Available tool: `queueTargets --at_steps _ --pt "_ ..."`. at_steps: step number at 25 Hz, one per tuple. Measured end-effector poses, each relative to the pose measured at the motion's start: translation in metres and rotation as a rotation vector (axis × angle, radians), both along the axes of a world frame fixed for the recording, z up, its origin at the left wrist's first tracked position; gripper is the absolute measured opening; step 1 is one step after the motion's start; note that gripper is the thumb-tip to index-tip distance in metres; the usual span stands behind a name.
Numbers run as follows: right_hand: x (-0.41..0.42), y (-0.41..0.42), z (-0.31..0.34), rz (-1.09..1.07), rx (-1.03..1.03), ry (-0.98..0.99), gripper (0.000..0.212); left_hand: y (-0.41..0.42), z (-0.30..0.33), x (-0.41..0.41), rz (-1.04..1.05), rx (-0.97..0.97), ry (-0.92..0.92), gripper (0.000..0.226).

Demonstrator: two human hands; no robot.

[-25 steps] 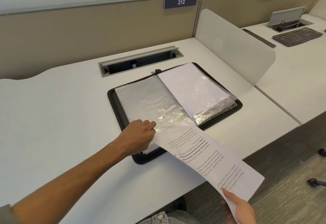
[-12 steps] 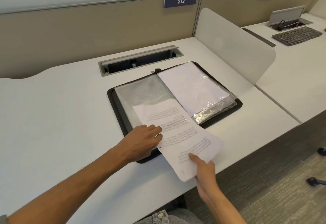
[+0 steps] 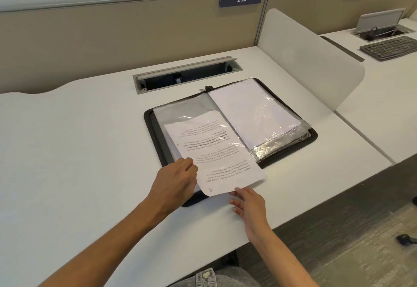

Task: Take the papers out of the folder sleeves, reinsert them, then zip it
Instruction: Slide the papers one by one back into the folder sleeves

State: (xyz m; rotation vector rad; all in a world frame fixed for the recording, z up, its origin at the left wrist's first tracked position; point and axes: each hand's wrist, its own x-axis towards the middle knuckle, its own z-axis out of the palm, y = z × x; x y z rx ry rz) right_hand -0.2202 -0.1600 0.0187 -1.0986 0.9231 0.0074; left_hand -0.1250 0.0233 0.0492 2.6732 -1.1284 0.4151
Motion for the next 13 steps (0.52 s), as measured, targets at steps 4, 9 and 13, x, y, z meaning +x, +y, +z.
queueTargets --at_steps 4,9,13 --pt "0.023 0.006 0.008 0.015 -0.022 -0.059 0.01 0.0 -0.003 -0.007 0.027 -0.004 0.038 0.011" --pt "0.076 0.014 0.012 0.031 0.003 -0.101 0.008 -0.007 0.005 -0.013 0.061 0.01 0.019 0.013" --pt "0.087 0.013 0.015 0.097 0.034 -0.092 0.016 -0.013 0.004 -0.016 0.112 0.012 0.036 0.021"
